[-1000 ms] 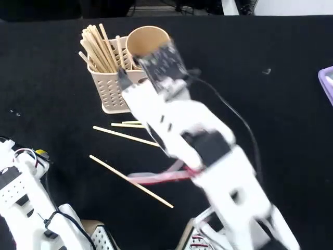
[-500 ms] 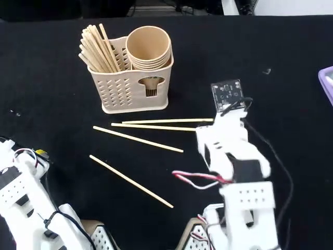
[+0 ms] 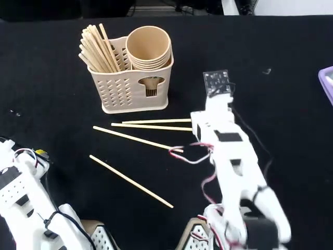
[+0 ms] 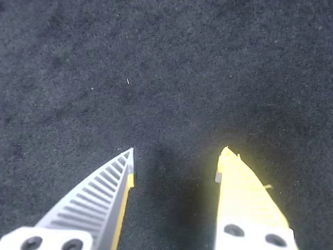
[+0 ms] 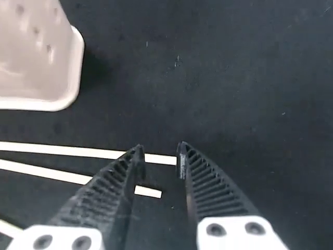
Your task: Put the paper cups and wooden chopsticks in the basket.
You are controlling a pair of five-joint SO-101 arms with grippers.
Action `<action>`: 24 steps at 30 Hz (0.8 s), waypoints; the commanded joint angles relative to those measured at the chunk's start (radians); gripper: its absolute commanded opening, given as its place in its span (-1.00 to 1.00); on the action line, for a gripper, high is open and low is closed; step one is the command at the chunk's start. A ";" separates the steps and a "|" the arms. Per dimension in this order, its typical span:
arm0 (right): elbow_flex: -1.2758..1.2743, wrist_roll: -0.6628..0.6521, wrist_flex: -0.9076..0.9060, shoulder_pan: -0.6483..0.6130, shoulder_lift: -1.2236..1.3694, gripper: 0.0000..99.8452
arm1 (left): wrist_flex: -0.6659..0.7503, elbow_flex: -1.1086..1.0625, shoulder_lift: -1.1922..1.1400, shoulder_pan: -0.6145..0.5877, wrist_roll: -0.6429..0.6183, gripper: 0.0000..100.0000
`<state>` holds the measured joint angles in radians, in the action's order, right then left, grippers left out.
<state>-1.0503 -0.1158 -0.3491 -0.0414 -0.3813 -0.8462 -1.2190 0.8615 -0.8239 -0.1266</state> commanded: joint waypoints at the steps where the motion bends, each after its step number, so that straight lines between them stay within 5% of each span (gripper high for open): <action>1: 0.128 0.000 0.028 0.012 0.157 -0.79 | 0.009 0.051 0.012 0.008 -0.002 -0.48; 8: 0.259 -0.002 0.005 0.009 0.371 -0.79 | 0.009 0.051 0.012 0.008 -0.002 -0.48; 18: 0.328 -0.319 -0.537 -0.133 0.318 -0.79 | 0.012 0.051 0.012 0.008 -0.002 -0.48; 24: 0.289 -0.347 -0.709 -0.229 0.196 -0.78 | 0.012 0.051 0.012 0.008 -0.002 -0.48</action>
<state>-0.7541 -0.4488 -1.0104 -0.2240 -0.0852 -0.8462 -1.2190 0.8615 -0.8239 -0.1266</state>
